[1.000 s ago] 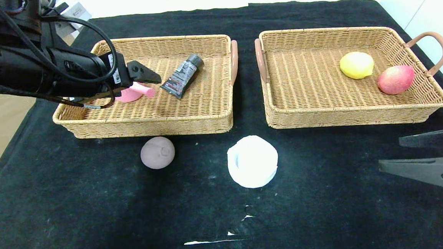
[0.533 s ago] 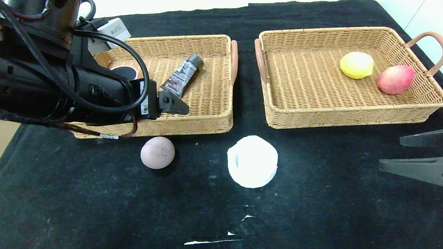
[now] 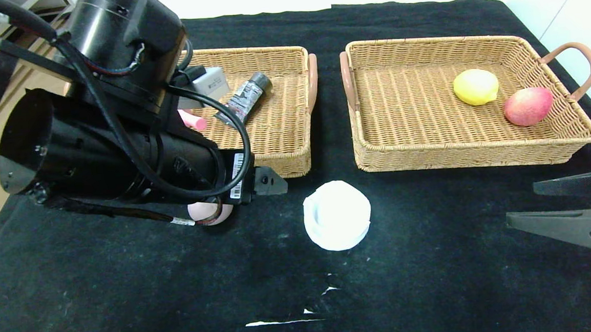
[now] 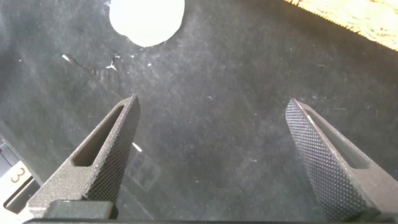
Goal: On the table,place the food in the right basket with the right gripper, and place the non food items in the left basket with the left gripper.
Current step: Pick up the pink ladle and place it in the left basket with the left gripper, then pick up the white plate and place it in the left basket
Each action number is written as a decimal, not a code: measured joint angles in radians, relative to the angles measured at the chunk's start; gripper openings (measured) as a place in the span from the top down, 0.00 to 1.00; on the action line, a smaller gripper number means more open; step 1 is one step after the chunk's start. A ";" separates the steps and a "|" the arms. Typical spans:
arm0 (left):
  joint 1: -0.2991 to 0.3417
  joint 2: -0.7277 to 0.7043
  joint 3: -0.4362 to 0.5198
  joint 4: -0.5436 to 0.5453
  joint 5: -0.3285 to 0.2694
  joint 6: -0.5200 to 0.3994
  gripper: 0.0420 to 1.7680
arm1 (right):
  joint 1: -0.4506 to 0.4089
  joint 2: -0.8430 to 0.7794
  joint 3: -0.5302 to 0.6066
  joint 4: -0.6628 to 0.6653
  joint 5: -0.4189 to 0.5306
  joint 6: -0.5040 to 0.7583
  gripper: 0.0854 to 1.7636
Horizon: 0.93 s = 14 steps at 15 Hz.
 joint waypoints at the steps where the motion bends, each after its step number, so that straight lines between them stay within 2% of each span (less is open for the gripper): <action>1: -0.010 0.010 0.003 0.000 0.007 0.000 0.03 | 0.000 0.000 0.000 0.000 0.000 0.000 0.03; 9: -0.059 0.114 -0.004 -0.013 0.064 -0.002 0.03 | 0.000 0.000 -0.001 0.000 0.000 0.000 0.03; 14: -0.087 0.168 -0.044 -0.013 0.089 -0.011 0.03 | 0.000 0.000 -0.001 -0.001 0.000 0.000 0.03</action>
